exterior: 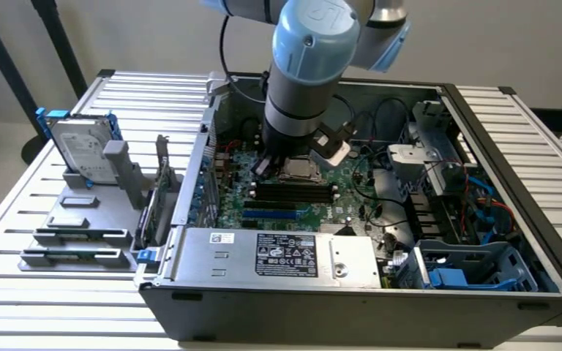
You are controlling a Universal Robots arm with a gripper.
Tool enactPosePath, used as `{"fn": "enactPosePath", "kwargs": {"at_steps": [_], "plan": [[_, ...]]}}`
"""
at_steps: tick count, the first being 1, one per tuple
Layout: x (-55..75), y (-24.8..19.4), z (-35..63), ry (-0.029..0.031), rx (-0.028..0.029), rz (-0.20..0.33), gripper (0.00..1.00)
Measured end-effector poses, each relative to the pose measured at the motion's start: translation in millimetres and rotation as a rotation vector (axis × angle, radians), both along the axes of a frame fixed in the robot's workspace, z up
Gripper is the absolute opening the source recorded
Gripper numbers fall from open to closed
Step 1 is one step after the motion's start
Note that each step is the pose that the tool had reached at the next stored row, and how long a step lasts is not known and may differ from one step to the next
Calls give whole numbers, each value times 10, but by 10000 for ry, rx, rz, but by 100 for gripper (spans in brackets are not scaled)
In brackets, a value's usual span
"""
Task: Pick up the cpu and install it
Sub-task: 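Install the first cpu locking lever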
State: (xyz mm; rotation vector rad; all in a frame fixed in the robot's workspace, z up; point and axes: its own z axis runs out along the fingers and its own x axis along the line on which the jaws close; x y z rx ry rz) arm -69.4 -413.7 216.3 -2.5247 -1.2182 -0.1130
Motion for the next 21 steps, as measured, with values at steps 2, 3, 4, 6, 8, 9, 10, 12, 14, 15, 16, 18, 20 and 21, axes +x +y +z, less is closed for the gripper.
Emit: {"fn": "enactPosePath", "kwargs": {"at_steps": [2,3,4,6,8,9,10,12,14,15,16,18,20,21], "plan": [[-2,0,-15,-28,-3,2,11],[-3,1,-24,-51,-4,4,11],[-3,1,-33,-77,-5,9,11],[-5,2,-47,-129,-6,16,11],[-18,2,-60,-175,-6,26,11],[-30,2,-66,-182,-6,31,11],[-40,2,-71,-185,-6,35,11],[-47,4,-83,-191,-6,44,11],[-47,4,-98,-207,-8,60,11],[-48,5,-105,-219,-8,68,11],[-48,6,-112,-234,-8,77,11],[-49,8,-125,-272,-8,95,11],[-52,11,-136,-318,-8,116,11],[-56,13,-142,-338,-7,125,11]]}}
